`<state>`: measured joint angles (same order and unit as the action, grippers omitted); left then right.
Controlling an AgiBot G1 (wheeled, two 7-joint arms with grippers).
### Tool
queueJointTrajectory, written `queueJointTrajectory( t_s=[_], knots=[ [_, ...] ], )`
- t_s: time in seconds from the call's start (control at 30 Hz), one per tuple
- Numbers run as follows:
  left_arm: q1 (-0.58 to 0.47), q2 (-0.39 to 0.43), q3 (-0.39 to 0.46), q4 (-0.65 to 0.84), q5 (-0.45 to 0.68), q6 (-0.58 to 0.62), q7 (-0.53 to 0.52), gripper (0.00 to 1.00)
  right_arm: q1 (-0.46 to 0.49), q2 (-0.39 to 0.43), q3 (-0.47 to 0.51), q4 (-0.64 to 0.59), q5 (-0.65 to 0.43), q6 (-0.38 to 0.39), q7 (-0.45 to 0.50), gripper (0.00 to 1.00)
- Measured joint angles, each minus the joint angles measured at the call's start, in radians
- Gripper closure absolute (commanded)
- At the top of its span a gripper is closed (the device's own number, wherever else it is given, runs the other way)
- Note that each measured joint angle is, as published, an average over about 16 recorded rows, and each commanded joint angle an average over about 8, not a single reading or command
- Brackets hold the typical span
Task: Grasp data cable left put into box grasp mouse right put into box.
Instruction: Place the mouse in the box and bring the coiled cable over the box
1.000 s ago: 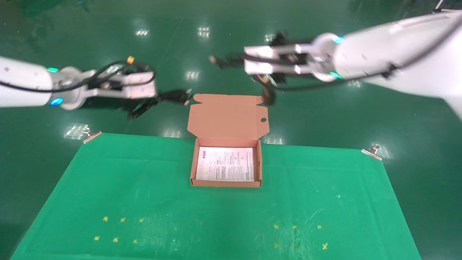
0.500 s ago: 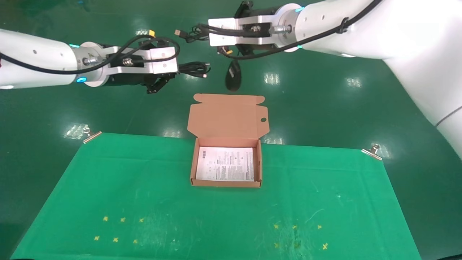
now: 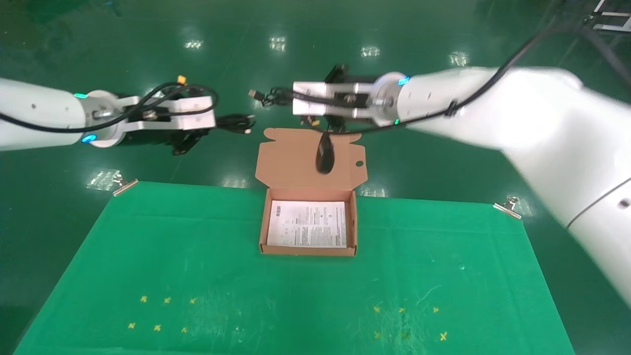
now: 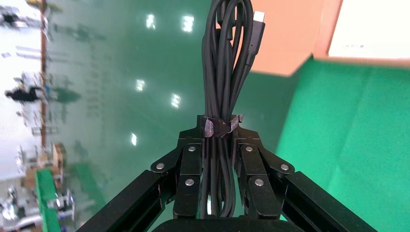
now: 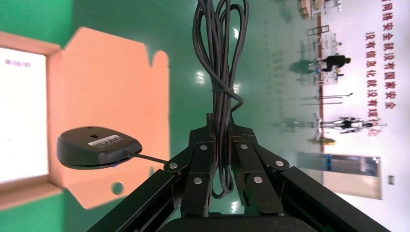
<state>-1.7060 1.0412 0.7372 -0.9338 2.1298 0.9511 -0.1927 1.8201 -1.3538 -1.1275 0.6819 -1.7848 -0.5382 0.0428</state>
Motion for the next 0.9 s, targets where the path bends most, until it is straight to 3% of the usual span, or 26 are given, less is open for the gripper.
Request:
queueJointTrajectory(
  t_s=[0.4, 0.9],
  knots=[
    [0.001, -0.015, 0.018, 0.035, 0.095, 0.004, -0.080, 1.00, -0.085, -0.014, -0.073, -0.022, 0.112, 0.048, -0.017, 1.00],
    [0.000, -0.013, 0.020, 0.040, 0.106, 0.006, -0.090, 1.00, -0.156, -0.020, -0.179, 0.001, 0.283, 0.101, -0.023, 1.00]
  ],
)
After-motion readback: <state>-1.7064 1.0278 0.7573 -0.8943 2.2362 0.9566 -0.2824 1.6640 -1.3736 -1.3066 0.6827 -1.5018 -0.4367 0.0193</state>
